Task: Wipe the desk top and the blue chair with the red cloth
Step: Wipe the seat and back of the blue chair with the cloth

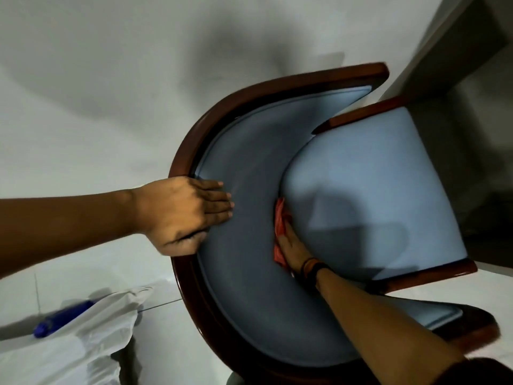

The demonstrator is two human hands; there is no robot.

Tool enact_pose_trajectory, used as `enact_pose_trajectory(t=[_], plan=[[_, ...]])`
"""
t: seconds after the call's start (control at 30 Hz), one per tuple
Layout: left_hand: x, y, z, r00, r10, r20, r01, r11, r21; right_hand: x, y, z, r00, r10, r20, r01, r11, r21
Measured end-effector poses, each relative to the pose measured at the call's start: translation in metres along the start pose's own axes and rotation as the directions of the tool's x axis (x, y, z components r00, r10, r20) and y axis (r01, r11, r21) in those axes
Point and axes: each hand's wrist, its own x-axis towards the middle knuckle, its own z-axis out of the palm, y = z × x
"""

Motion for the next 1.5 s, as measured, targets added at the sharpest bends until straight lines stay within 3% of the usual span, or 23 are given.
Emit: enact_pose_trajectory(t=[0.1, 0.23, 0.3, 0.37, 0.47, 0.57, 0.67, 0.73, 0.8, 0.9, 0.93, 1.0, 1.07, 1.17, 1.23, 1.27, 1.3, 1.33, 1.4, 1.43, 1.5], plan=[[-0.001, 0.004, -0.004, 0.999, -0.030, 0.012, 0.030, 0.999, -0.030, -0.045, 0.030, -0.032, 0.966, 0.214, 0.143, -0.137, 0.898, -0.418], [-0.004, 0.010, -0.011, 0.998, -0.058, 0.007, 0.058, 0.998, -0.034, -0.097, 0.012, -0.064, 0.909, 0.394, 0.138, -0.237, 0.759, -0.607], [-0.006, 0.012, -0.012, 0.998, -0.058, -0.015, 0.058, 0.998, -0.036, -0.121, -0.008, -0.058, 0.933, 0.304, 0.192, -0.162, 0.831, -0.532], [-0.008, 0.013, -0.009, 0.997, -0.055, -0.051, 0.053, 0.998, -0.036, -0.137, -0.032, -0.030, 0.961, 0.099, 0.257, -0.001, 0.935, -0.356], [-0.009, 0.012, -0.005, 0.995, -0.053, -0.082, 0.050, 0.998, -0.043, -0.126, -0.065, 0.021, 0.962, -0.150, 0.229, 0.170, 0.983, -0.067], [-0.007, 0.011, 0.001, 0.993, -0.044, -0.112, 0.040, 0.999, -0.030, -0.055, -0.109, 0.042, 0.961, -0.274, 0.030, 0.267, 0.953, 0.141], [-0.007, 0.007, 0.009, 0.990, -0.041, -0.137, 0.037, 0.999, -0.031, 0.021, -0.142, 0.041, 0.898, -0.345, -0.273, 0.391, 0.910, 0.138], [-0.007, 0.006, 0.012, 0.990, -0.042, -0.137, 0.039, 0.999, -0.026, 0.058, -0.144, 0.031, 0.850, -0.321, -0.418, 0.406, 0.905, 0.130], [-0.007, 0.006, 0.013, 0.990, -0.049, -0.129, 0.047, 0.999, -0.019, 0.076, -0.136, 0.020, 0.865, -0.169, -0.472, 0.313, 0.918, 0.245], [-0.007, 0.007, 0.010, 0.991, -0.070, -0.114, 0.066, 0.997, -0.040, 0.051, -0.088, 0.008, 0.943, -0.077, -0.323, 0.205, 0.899, 0.386], [-0.007, 0.009, 0.009, 0.991, -0.085, -0.098, 0.082, 0.996, -0.039, 0.032, -0.065, 0.003, 0.966, -0.106, -0.234, 0.178, 0.932, 0.315], [-0.007, 0.011, 0.002, 0.992, -0.113, -0.057, 0.112, 0.994, -0.018, -0.011, -0.017, -0.011, 0.994, -0.112, 0.018, 0.112, 0.994, -0.004], [-0.005, 0.021, -0.009, 0.987, -0.162, 0.002, 0.162, 0.987, 0.003, -0.058, 0.006, -0.034, 0.970, 0.040, 0.238, 0.037, 0.950, -0.311], [0.020, 0.051, -0.034, 0.934, -0.356, 0.025, 0.356, 0.934, 0.032, -0.114, -0.011, -0.085, 0.935, 0.278, 0.220, -0.172, 0.898, -0.405], [0.063, 0.087, -0.047, 0.802, -0.588, 0.109, 0.595, 0.802, -0.047, -0.139, -0.033, -0.124, 0.934, 0.255, 0.249, -0.118, 0.880, -0.460], [0.089, 0.105, -0.054, 0.700, -0.694, 0.168, 0.714, 0.678, -0.175, -0.151, -0.043, -0.142, 0.936, 0.233, 0.264, -0.117, 0.913, -0.390], [0.113, 0.121, -0.057, 0.591, -0.762, 0.264, 0.793, 0.490, -0.362, -0.163, -0.054, -0.158, 0.935, 0.213, 0.283, -0.155, 0.965, -0.212], [0.137, 0.134, -0.063, 0.519, -0.772, 0.368, 0.787, 0.263, -0.558, -0.176, -0.066, -0.177, 0.934, 0.193, 0.301, -0.211, 0.977, 0.029], [0.174, 0.155, -0.084, 0.505, -0.704, 0.499, 0.583, -0.148, -0.799, -0.202, -0.084, -0.208, 0.904, 0.170, 0.393, -0.350, 0.822, 0.449], [0.187, 0.164, -0.097, 0.516, -0.688, 0.510, 0.483, -0.258, -0.837, -0.214, -0.090, -0.223, 0.900, 0.138, 0.414, -0.372, 0.740, 0.561], [0.203, 0.183, -0.120, 0.518, -0.701, 0.490, 0.340, -0.357, -0.870, -0.238, -0.097, -0.247, 0.914, 0.024, 0.406, -0.322, 0.653, 0.685]])
